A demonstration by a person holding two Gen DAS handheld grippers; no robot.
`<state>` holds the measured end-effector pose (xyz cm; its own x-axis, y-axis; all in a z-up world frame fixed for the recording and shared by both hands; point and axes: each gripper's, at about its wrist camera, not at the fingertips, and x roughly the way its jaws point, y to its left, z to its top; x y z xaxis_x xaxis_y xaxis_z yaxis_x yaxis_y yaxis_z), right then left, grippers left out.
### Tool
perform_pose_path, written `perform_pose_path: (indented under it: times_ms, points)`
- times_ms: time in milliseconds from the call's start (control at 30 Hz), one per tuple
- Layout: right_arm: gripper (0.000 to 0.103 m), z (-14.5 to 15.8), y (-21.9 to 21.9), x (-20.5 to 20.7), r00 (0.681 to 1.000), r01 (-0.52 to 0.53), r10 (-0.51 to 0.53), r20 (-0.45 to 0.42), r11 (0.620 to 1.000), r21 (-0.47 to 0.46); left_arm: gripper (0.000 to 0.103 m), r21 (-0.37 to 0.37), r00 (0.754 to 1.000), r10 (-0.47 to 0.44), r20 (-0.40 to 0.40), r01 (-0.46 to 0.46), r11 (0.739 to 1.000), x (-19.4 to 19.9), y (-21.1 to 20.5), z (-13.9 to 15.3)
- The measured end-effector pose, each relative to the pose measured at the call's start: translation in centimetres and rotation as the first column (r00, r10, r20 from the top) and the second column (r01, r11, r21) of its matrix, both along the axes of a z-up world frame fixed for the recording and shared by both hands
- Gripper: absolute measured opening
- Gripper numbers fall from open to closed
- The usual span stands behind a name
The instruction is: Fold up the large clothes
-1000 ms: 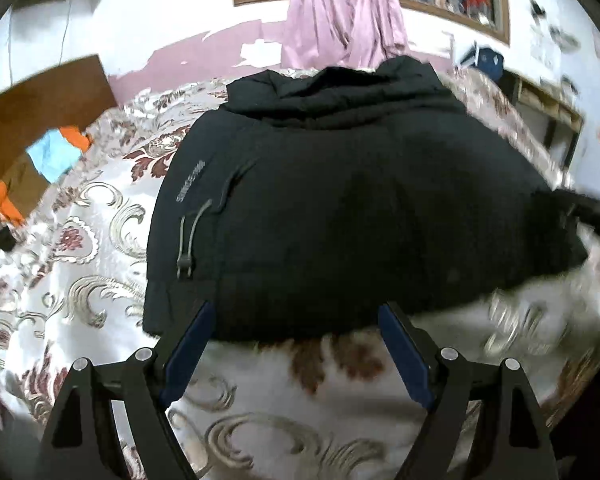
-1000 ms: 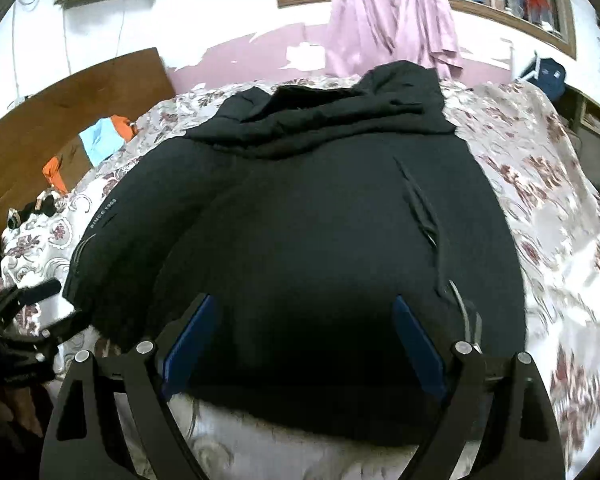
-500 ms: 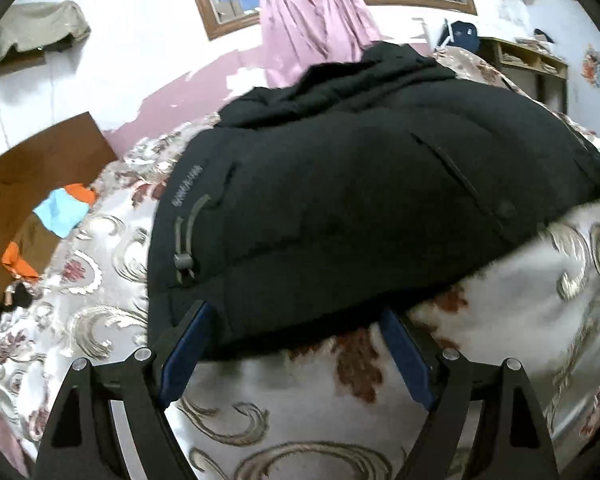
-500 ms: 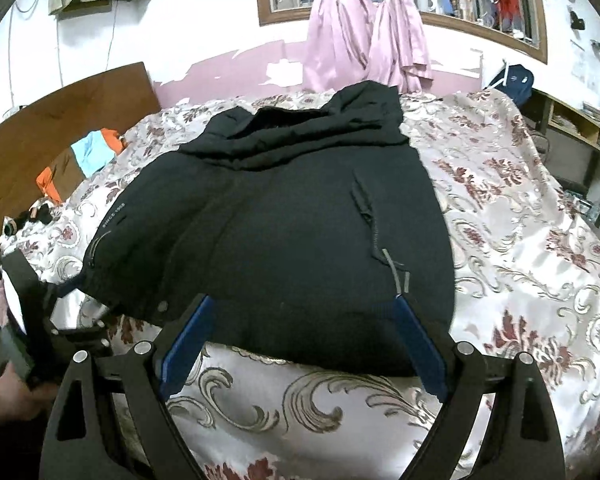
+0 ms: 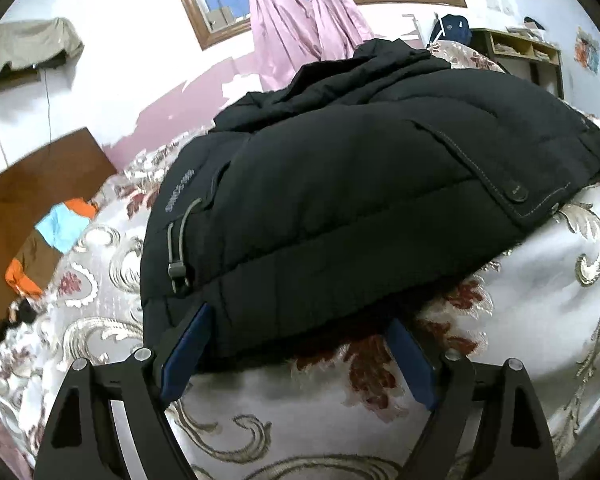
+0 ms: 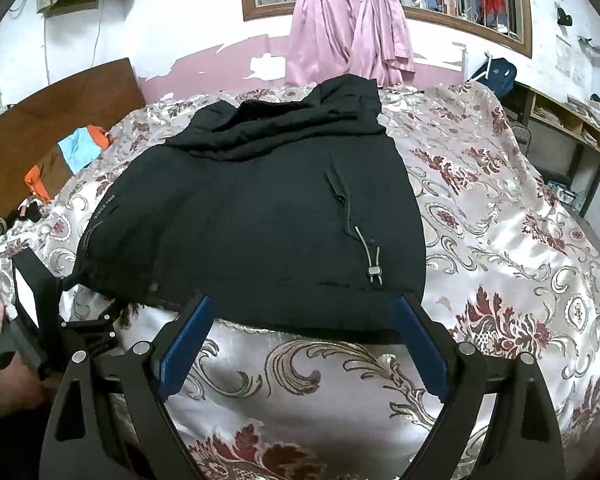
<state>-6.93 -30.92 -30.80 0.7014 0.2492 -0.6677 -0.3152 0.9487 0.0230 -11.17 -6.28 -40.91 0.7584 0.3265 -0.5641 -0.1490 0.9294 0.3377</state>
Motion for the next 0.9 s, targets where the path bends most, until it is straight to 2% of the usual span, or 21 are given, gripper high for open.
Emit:
perform_pose_path:
  times_ms: [100,167,233,300,367,433,467,500,533,567,667,733,900]
  points:
    - [0.089,-0.3,0.0,0.2,1.0,-0.002,0.002,0.006,1.0,-0.02,0.083,0.039,1.0,-0.015,0.021,0.015,0.999,0.3,-0.5,0.4]
    - [0.089,-0.8,0.0,0.5,1.0,0.007,-0.007,-0.005,1.0,-0.02,0.077,0.043,0.999,-0.037,0.022,0.036,0.998,0.3,-0.4,0.5]
    - [0.089,-1.2,-0.2,0.6,1.0,0.015,-0.015,-0.019,1.0,-0.006,0.058,0.04,0.999,-0.041,0.018,0.04,0.998,0.4,0.0,0.5]
    - [0.089,-1.4,-0.2,0.5,1.0,0.014,-0.014,-0.02,1.0,0.002,0.044,0.032,1.0,-0.029,0.011,0.028,0.999,0.5,0.6,0.5]
    - [0.089,-1.7,-0.2,0.5,1.0,0.006,-0.006,-0.022,1.0,-0.006,0.038,0.011,1.0,-0.027,0.004,0.027,1.0,0.6,1.1,0.7]
    - [0.089,-2.0,-0.4,0.6,1.0,0.007,-0.007,-0.025,1.0,-0.005,0.032,-0.033,1.0,-0.032,-0.001,0.031,0.999,0.6,1.5,1.4]
    - [0.089,-2.1,-0.5,0.6,1.0,0.01,-0.01,-0.029,1.0,-0.001,0.03,-0.082,1.0,-0.03,-0.002,0.03,0.996,0.6,1.9,2.0]
    - [0.089,-2.3,-0.6,0.7,0.999,0.013,-0.013,-0.03,1.0,0.001,0.024,-0.132,1.0,-0.029,-0.003,0.028,0.991,0.7,2.3,2.6]
    - [0.089,-2.5,-0.7,0.8,0.999,0.014,-0.014,-0.029,1.0,0.0,0.014,-0.194,1.0,-0.019,-0.004,0.018,0.981,0.8,2.9,3.3]
    - [0.089,-2.7,-0.6,0.8,1.0,0.012,-0.012,-0.028,1.0,-0.001,0.014,-0.254,1.0,-0.006,-0.004,0.004,0.967,0.8,3.6,4.3]
    - [0.089,-3.7,0.2,1.1,1.0,-0.005,0.005,-0.007,0.999,-0.047,0.011,-0.324,1.0,0.012,0.006,-0.01,0.946,1.1,4.0,6.2]
    - [0.089,-4.6,1.3,1.1,1.0,-0.017,0.019,0.021,0.993,-0.114,0.01,-0.341,1.0,0.018,0.0,-0.017,0.94,1.5,3.9,6.9]
    - [0.089,-7.0,3.3,1.5,0.999,-0.03,0.038,0.027,0.968,-0.249,0.009,-0.377,0.999,0.046,-0.013,-0.048,0.925,2.0,4.3,7.5]
